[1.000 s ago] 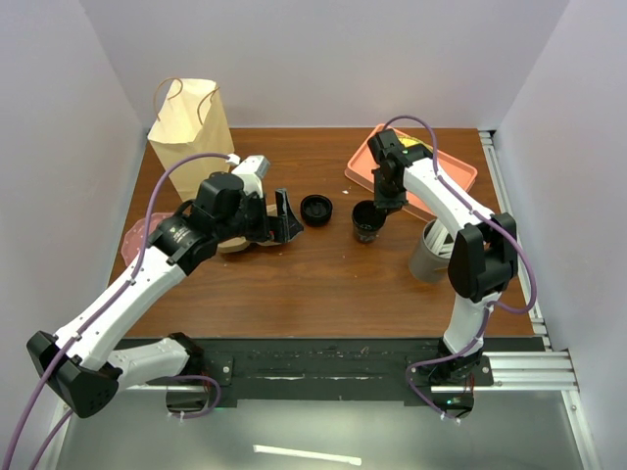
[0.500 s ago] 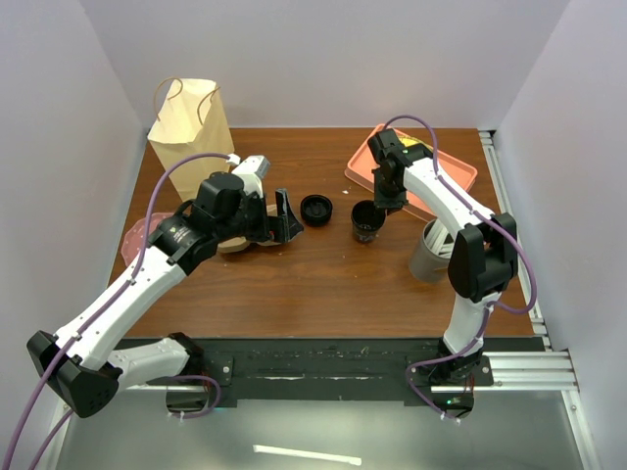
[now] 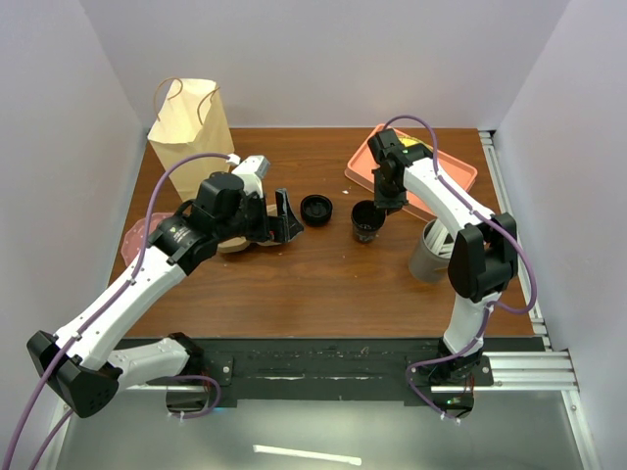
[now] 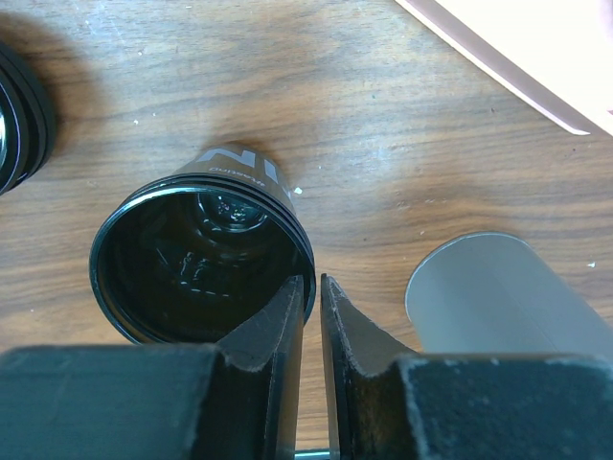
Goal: Pack the takeout coffee
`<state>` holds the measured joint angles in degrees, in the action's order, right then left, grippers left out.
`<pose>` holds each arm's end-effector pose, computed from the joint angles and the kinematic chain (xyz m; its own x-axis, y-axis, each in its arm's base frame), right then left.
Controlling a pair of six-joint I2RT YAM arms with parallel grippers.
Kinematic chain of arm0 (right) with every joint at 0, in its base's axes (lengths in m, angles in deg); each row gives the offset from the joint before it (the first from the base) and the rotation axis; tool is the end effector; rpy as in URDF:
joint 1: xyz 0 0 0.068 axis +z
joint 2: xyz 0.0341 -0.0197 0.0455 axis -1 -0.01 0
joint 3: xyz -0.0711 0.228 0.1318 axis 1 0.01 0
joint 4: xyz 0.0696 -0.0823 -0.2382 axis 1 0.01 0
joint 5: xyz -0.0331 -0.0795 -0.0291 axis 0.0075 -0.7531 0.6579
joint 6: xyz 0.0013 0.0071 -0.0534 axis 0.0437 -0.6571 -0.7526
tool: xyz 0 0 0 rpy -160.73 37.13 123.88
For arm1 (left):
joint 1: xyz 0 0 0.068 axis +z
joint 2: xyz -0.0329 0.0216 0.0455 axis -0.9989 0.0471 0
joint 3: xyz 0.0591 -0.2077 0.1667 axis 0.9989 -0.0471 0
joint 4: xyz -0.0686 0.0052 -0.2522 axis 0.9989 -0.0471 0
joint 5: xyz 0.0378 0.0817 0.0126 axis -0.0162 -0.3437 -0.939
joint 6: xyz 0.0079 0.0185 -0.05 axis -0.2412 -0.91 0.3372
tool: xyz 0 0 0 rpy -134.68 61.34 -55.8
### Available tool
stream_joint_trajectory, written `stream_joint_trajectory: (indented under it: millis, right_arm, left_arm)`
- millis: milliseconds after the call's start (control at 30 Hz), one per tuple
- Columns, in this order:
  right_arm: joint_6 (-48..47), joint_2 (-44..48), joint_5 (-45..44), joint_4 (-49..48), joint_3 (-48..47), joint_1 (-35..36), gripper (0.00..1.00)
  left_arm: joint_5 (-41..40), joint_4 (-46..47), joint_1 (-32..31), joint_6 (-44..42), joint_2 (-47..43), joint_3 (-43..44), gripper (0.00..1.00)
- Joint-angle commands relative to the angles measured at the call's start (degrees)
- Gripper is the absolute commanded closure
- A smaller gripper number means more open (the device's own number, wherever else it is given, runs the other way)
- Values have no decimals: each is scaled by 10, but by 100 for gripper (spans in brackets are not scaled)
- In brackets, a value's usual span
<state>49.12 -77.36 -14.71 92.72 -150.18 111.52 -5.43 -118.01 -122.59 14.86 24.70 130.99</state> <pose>0.3644 0.1395 0.2731 -0.9097 0.0446 -0.4129 0.0690 0.9966 -0.0444 0.1923 -0.1407 0.3654 -0.7078 -0.1437 -0.6917 0.3212 0.8066 -0.4963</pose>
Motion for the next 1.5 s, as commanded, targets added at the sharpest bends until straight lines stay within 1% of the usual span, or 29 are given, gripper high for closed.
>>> stream_joint_trajectory:
  millis: [0, 233, 633, 1300, 1467]
  right_arm:
    - [9, 6, -5, 4, -19, -2, 83]
    - [8, 7, -5, 3, -19, -1, 85]
    - [8, 2, -7, 3, -15, -2, 83]
    - [5, -5, -4, -1, -16, -3, 86]
    - [7, -1, -6, -4, -14, -3, 90]
  left_arm:
    - [3, 18, 0, 5, -7, 8, 2]
    - [2, 17, -1, 4, -7, 8, 2]
    - [2, 18, 0, 5, -6, 8, 2]
    - [2, 19, 0, 3, 0, 11, 2]
    - [2, 18, 0, 3, 0, 11, 2]
